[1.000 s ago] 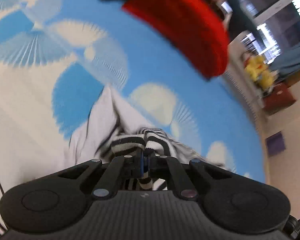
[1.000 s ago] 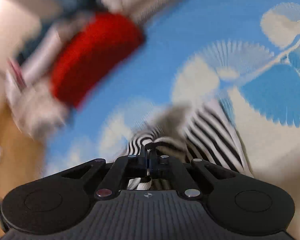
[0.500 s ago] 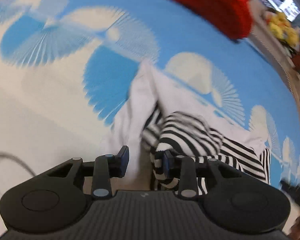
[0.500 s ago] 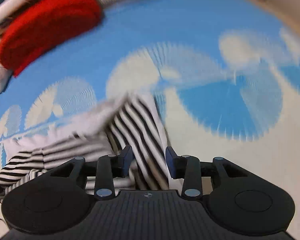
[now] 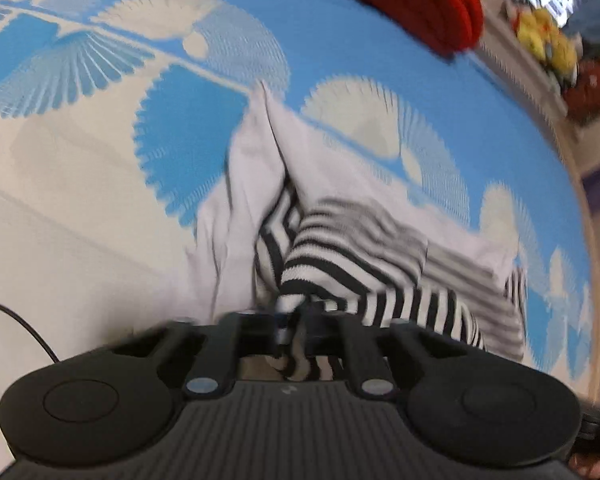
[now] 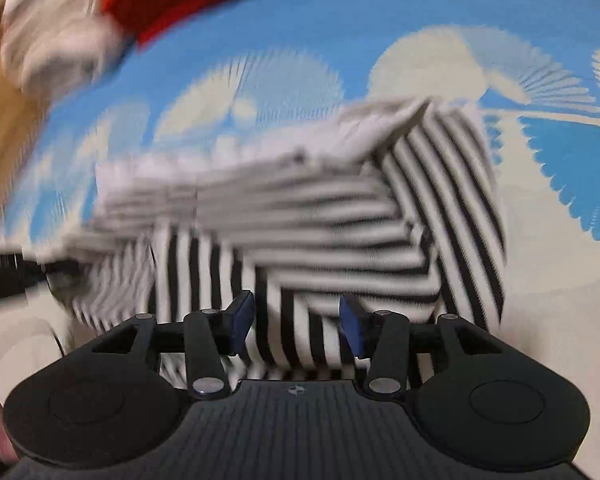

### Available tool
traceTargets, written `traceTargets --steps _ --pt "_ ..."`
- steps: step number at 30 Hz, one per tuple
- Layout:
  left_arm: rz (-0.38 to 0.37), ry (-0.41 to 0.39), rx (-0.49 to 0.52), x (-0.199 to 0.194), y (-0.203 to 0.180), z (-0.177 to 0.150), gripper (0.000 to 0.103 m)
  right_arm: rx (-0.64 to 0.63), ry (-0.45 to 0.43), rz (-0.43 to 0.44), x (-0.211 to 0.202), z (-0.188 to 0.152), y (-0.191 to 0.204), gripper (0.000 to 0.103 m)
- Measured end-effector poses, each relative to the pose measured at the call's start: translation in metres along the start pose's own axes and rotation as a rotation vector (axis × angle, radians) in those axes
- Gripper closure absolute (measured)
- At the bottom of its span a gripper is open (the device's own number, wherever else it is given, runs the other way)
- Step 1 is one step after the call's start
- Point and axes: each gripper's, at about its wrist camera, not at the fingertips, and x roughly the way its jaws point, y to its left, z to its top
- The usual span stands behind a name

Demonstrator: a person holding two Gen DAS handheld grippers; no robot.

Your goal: Fold small clothes

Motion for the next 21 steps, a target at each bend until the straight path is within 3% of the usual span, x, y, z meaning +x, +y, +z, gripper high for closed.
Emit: traceTargets --steps 1,4,6,7,8,9,10,11,14,16,19,21 --pt "-0.043 0.013 -0.001 0.000 -0.002 -0.003 0.099 -0.053 0.040 -0.017 0.006 -0.005 0.005 0.057" --pt "-0.195 0.028 0.014 -0.004 -0.010 -0.006 0.099 -0.109 0.038 -0.004 -0.002 -0.007 0.010 0.101" --pt "-0.181 0.028 0.027 -0.005 -0.009 -0.006 0.098 -0.122 -0.003 0.032 -0.018 -0.002 0.009 0.102" --pt "-0.122 0.037 0.026 -0.001 -0.005 -0.006 0.098 -0.127 -0.021 0.038 -0.026 0.000 0.009 0.102" --pt "-0.011 0.057 0.039 0.004 0.001 -0.005 0.097 -0.131 -0.029 0.037 -0.030 0.002 0.008 0.102" --pt "0.101 0.072 0.062 0.009 0.005 -0.007 0.090 -0.144 -0.027 0.034 -0.033 0.002 0.007 0.102" --pt "0.164 0.082 0.065 0.013 0.010 -0.008 0.070 -0.161 -0.011 0.024 -0.031 0.002 0.007 0.102" --pt "0.171 0.093 0.045 0.014 0.016 -0.008 0.068 -0.193 0.012 0.004 -0.024 0.000 0.007 0.102" --pt "0.144 0.069 0.041 0.005 0.016 -0.006 0.068 -0.406 0.090 -0.101 -0.005 -0.017 0.021 0.099" --pt "0.128 -0.010 0.044 -0.008 0.011 -0.002 0.067 -0.454 0.100 -0.048 -0.013 -0.020 0.024 0.099" --pt "-0.017 -0.100 0.072 -0.025 -0.002 -0.002 0.064 -0.366 -0.030 0.086 -0.046 -0.004 0.015 0.094" --pt "-0.094 -0.118 0.115 -0.030 -0.012 -0.005 0.064 -0.245 -0.138 0.139 -0.062 0.007 0.001 0.081"
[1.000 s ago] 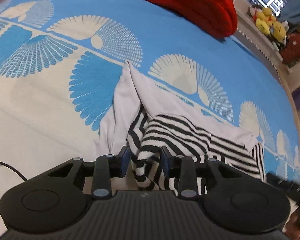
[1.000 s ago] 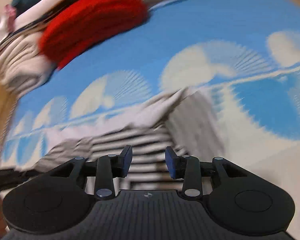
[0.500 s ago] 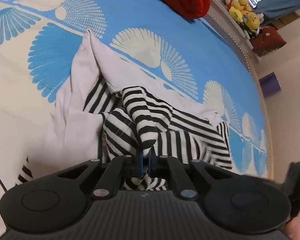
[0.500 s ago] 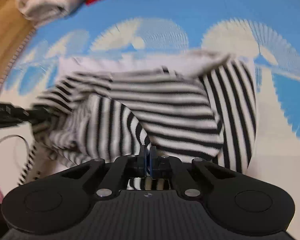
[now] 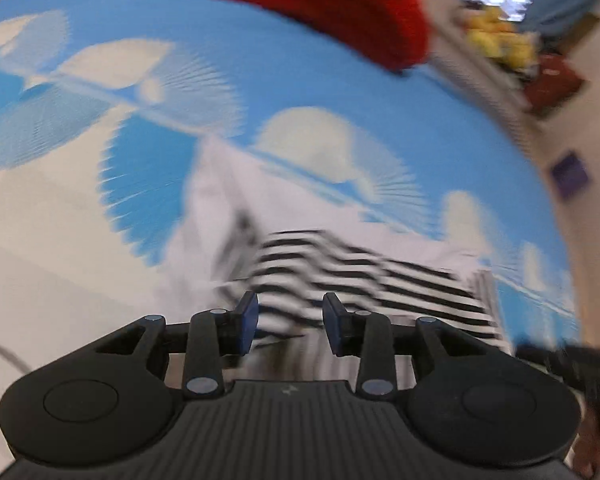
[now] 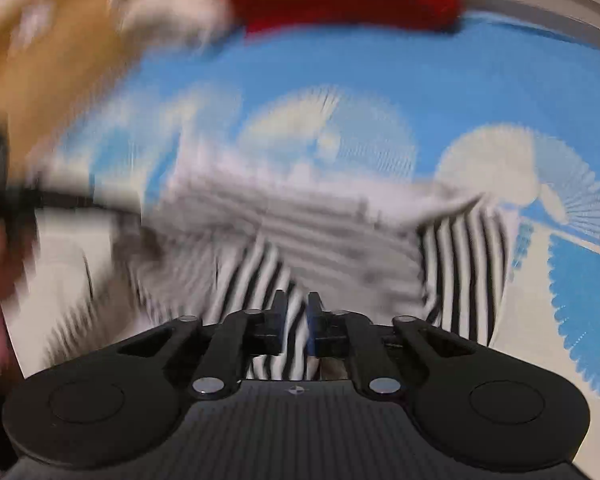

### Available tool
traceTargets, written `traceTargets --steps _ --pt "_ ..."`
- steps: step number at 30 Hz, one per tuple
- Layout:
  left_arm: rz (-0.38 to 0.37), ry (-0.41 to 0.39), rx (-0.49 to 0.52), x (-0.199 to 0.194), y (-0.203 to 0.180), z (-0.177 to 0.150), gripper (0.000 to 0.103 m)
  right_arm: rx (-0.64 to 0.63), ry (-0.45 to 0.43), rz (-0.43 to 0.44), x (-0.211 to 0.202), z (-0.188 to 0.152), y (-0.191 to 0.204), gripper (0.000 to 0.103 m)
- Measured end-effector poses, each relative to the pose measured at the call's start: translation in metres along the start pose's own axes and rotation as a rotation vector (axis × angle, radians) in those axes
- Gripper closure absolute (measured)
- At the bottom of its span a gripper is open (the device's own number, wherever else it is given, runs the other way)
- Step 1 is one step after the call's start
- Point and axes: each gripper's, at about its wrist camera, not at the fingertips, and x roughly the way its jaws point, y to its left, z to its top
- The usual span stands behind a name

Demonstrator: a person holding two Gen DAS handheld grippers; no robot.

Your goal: Fold small clothes

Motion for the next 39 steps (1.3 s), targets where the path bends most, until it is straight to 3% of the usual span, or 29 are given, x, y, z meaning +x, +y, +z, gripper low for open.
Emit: traceTargets --steps 2,4,5,6,7,9,14,17,19,21,24,26,28,32,35,39 --pt "-0.022 -0.001 0.045 0.002 -0.009 -0.004 0.064 0.131 -0.058 -0.060 -0.002 0.004 -0.017 0.066" --pt "0.003 0.054 0.075 0.014 -0.011 -0.010 0.064 0.196 -0.021 -0.187 0.010 0.001 -0.030 0.066" --pt "0.077 0.117 0.083 0.028 -0.007 -0.014 0.064 0.212 0.030 -0.237 0.020 -0.004 -0.035 0.066" --pt "0.168 0.185 0.079 0.042 0.000 -0.017 0.072 0.230 0.093 -0.277 0.031 -0.010 -0.042 0.066" --pt "0.238 0.258 0.056 0.054 0.011 -0.023 0.089 0.249 0.144 -0.308 0.040 -0.016 -0.048 0.066" --pt "0.230 0.264 0.013 0.052 0.019 -0.021 0.087 0.280 0.187 -0.330 0.049 -0.025 -0.056 0.065" --pt "0.134 0.169 0.057 0.029 0.002 -0.007 0.074 0.244 0.135 -0.334 0.042 -0.023 -0.051 0.063" --pt "0.218 0.274 0.063 0.048 0.008 -0.020 0.077 0.267 0.178 -0.347 0.054 -0.032 -0.063 0.063" --pt "0.189 0.285 0.024 0.047 0.012 -0.023 0.076 0.290 0.155 -0.349 0.045 -0.033 -0.061 0.063" --pt "0.149 0.242 0.031 0.028 0.007 -0.021 0.075 0.283 0.072 -0.370 0.026 -0.024 -0.052 0.063" --pt "0.108 0.062 0.064 -0.024 -0.005 -0.020 0.074 0.238 -0.144 -0.372 -0.027 -0.012 -0.027 0.063" --pt "0.063 -0.010 0.044 -0.063 -0.005 -0.022 0.073 0.231 -0.294 -0.367 -0.072 -0.014 -0.007 0.062" --pt "0.052 -0.068 0.046 -0.099 -0.011 -0.026 0.073 0.259 -0.379 -0.343 -0.109 -0.021 0.005 0.060" --pt "0.063 -0.217 0.152 -0.179 -0.023 -0.052 0.073 0.231 -0.464 -0.275 -0.172 -0.061 0.030 0.053" --pt "0.045 -0.308 0.210 -0.228 -0.024 -0.089 0.073 0.166 -0.504 -0.316 -0.207 -0.105 0.046 0.045" --pt "0.019 -0.373 0.236 -0.269 -0.012 -0.143 0.072 0.233 -0.507 -0.357 -0.226 -0.174 0.037 0.045"
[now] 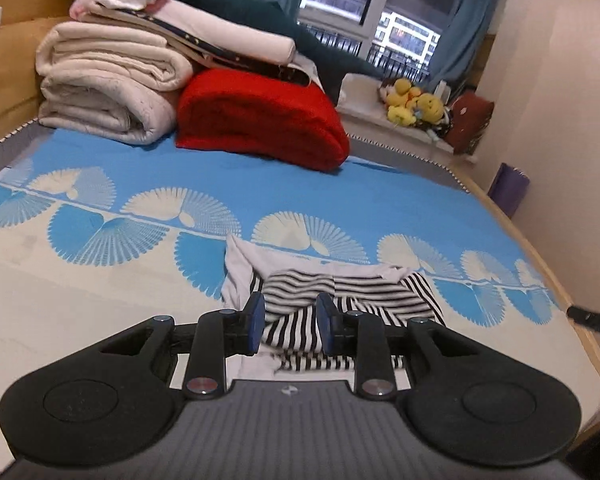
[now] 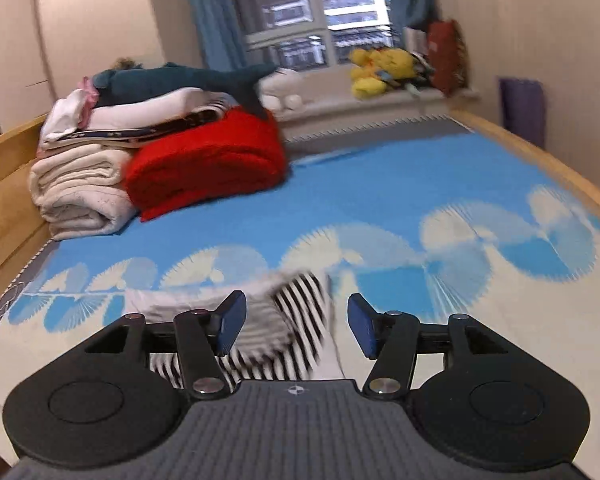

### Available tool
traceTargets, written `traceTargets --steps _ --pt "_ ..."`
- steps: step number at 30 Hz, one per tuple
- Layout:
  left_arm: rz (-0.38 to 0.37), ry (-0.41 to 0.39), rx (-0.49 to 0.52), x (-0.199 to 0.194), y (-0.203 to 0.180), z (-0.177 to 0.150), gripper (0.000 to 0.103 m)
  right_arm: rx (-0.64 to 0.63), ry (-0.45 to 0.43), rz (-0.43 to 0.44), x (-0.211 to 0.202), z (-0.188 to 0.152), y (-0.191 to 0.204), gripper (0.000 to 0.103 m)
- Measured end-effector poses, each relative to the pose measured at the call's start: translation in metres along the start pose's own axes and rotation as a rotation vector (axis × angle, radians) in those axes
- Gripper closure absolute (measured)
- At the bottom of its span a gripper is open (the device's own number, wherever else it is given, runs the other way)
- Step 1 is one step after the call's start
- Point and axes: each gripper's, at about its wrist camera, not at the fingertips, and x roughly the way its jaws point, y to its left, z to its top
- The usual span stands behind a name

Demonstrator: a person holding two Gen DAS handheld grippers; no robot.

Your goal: Fold small clothes

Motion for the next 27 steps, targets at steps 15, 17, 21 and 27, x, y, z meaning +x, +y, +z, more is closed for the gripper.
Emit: traceTargets --steps 15,17,21,27 --pt "0.072 0.183 -0.312 0.004 0.052 -0.084 0.069 0.166 0.111 -0.114 -0.023 -0.101 -0.056 0.045" --pt "0.087 0.242 -0.365 0.020 0.062 -0.104 0.067 0.159 0.138 -0.116 -0.018 -0.112 -0.055 0.045" --pt "0.086 0.323 -0.441 0.048 0.069 -0.122 0.057 0.125 0.233 -0.099 0.006 -0.127 -0.049 0.045" --pt "0.204 0.445 -0.288 0.083 0.054 -0.149 0.048 0.142 0.377 -0.106 0.037 -0.140 -0.050 0.042"
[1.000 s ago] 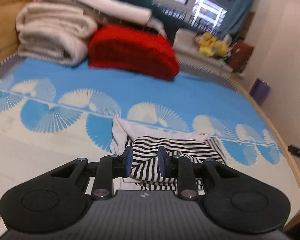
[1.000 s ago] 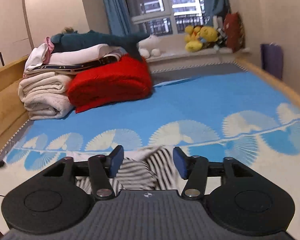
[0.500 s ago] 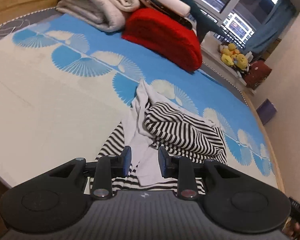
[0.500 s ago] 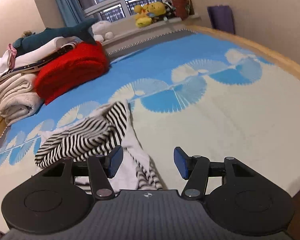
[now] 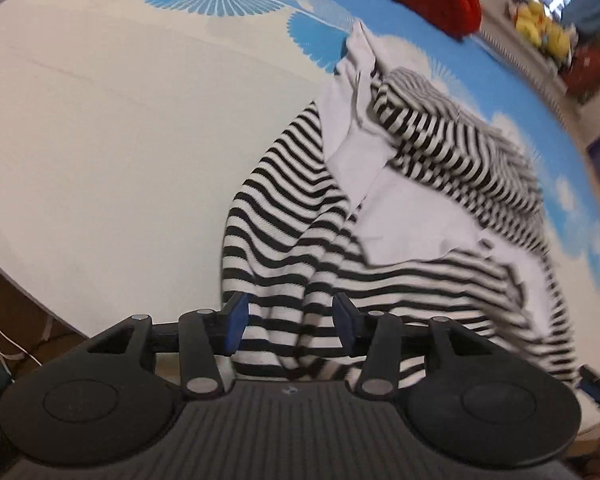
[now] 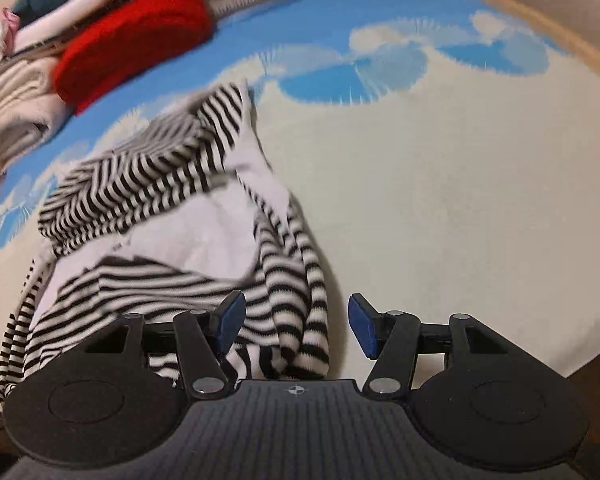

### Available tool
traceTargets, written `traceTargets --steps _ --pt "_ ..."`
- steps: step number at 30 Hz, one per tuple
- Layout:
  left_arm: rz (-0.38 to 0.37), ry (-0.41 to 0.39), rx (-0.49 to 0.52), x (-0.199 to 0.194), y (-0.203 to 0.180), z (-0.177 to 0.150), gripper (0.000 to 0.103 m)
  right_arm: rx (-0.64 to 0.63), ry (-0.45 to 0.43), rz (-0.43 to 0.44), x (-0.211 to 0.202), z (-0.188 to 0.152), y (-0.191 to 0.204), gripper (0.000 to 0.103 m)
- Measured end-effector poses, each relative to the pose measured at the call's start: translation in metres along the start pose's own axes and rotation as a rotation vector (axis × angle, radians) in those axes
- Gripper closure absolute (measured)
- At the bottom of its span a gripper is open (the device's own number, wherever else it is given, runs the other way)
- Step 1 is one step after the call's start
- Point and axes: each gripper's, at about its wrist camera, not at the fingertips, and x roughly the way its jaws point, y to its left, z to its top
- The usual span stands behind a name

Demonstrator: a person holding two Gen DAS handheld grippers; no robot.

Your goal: Fold small clothes

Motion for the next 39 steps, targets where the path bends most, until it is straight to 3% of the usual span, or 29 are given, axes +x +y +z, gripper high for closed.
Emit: traceTargets --steps 3,11,16,18,20,21,22,23,26,30,32,35,39 --pt "0.041 0.013 0.003 0.011 0.002 -0.005 0.044 0.042 0.055 -0.019 0.015 -0.003 -0.003 0.035" --pt "0.059 0.065 -0.019 0.033 -0.004 -0.011 0.041 0.039 0.157 -0.041 0.036 -0.014 -0.001 0.034" --pt "0.101 0.059 -0.004 0.038 -0.011 -0.016 0.041 0.017 0.167 -0.045 0.036 -0.018 0.000 0.035" --pt "0.101 0.048 -0.015 0.039 -0.010 -0.017 0.042 0.006 0.171 -0.046 0.037 -0.019 0.001 0.039" --pt "0.107 0.035 -0.010 0.039 -0.011 -0.018 0.055 -0.009 0.176 -0.035 0.037 -0.020 0.003 0.061" --pt "0.104 0.031 0.004 0.038 -0.012 -0.019 0.073 -0.017 0.179 -0.019 0.037 -0.021 0.004 0.067" --pt "0.090 0.026 0.017 0.037 -0.013 -0.019 0.088 -0.027 0.176 -0.004 0.036 -0.022 0.006 0.080" --pt "0.071 0.020 0.025 0.034 -0.013 -0.019 0.093 -0.041 0.165 0.003 0.034 -0.022 0.009 0.092" --pt "0.046 -0.034 0.051 0.018 -0.016 -0.019 0.095 -0.061 0.097 0.010 0.021 -0.017 0.013 0.097" --pt "-0.046 -0.108 0.038 -0.014 -0.019 -0.025 0.095 0.050 -0.040 0.039 -0.015 -0.003 -0.005 0.097" --pt "-0.052 -0.115 0.043 -0.021 -0.021 -0.029 0.095 0.075 -0.065 0.030 -0.025 -0.001 -0.012 0.098" --pt "-0.003 -0.038 0.046 -0.005 -0.020 -0.032 0.093 0.044 0.031 -0.010 -0.012 -0.008 -0.010 0.097" --pt "0.026 0.070 0.004 0.019 -0.012 -0.027 0.081 0.018 0.173 -0.060 0.021 -0.021 -0.006 0.095"
